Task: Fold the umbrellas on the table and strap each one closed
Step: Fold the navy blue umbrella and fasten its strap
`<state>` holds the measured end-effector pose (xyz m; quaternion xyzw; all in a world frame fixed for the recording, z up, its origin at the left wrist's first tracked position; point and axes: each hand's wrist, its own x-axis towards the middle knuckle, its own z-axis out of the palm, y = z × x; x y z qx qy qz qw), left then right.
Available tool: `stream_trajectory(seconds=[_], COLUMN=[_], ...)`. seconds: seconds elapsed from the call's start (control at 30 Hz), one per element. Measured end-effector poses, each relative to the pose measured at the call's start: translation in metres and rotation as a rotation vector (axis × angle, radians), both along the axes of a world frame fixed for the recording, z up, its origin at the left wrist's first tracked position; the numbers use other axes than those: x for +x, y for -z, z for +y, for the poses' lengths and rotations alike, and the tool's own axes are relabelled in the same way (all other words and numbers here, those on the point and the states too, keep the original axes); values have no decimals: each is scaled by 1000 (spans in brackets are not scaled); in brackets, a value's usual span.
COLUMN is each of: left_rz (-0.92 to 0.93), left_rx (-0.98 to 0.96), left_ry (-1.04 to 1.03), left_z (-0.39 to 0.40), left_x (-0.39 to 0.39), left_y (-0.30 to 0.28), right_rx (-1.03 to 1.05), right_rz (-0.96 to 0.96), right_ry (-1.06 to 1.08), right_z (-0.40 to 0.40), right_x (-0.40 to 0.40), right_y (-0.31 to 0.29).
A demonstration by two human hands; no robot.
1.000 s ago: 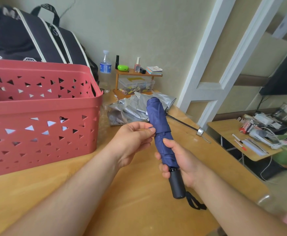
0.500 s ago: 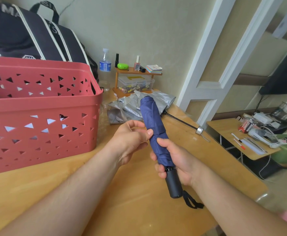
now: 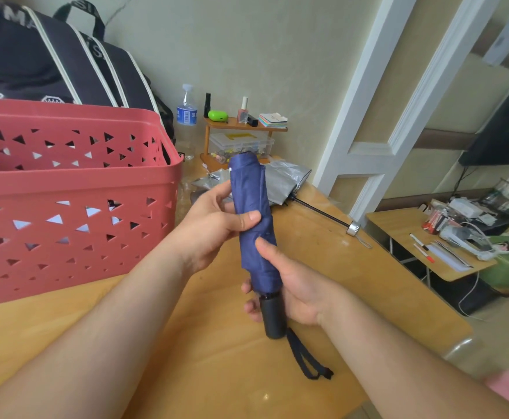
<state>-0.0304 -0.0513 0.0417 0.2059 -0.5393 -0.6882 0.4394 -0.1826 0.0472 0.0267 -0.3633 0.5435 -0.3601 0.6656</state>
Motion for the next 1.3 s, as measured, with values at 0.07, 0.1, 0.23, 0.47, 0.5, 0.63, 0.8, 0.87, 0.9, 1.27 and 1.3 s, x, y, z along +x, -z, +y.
stream_trajectory(seconds=[0.07,0.1,0.23,0.47,0.5,0.63,0.8,0.87,0.9,1.27,1.3], left_rz=[-34,-38,-19,-440,-474,-485,-264,-254,-264,-281,-304], left_rx=[-54,-66,-48,-101,-132,-175,110,136,133,85,61], left_ry=[-141,-180,-155,-218,-167,-141,-124,-138,-162,-342,-359], left_z=[2,2,4,5,6,3,-7,-10,-10,-15,-15], left_x=[-4,-6,-12,-13,-13,-17,-14,-13,-13,-11,-12], left_y=[-3,-3,2,10,12,18,26,29,31,47,48], right_rx=[-38,-54,-103,-125,-132,-139,-147,-190,-211,-157,-180], right_rz=[73,69,-68,-188,-186,-122,-219,-243,-243,-233,-202], right_ry=[78,103,127,238,242,222,193,176,150,101,121], right_z=[0,0,5,-3,-6,-18,-37,-43,-46,-56,-55], right_x=[-1,-2,2,-8,-9,-11,-8,-5,-4,-6,-5], right_y=[-1,-1,-2,3,4,7,12,14,15,28,27])
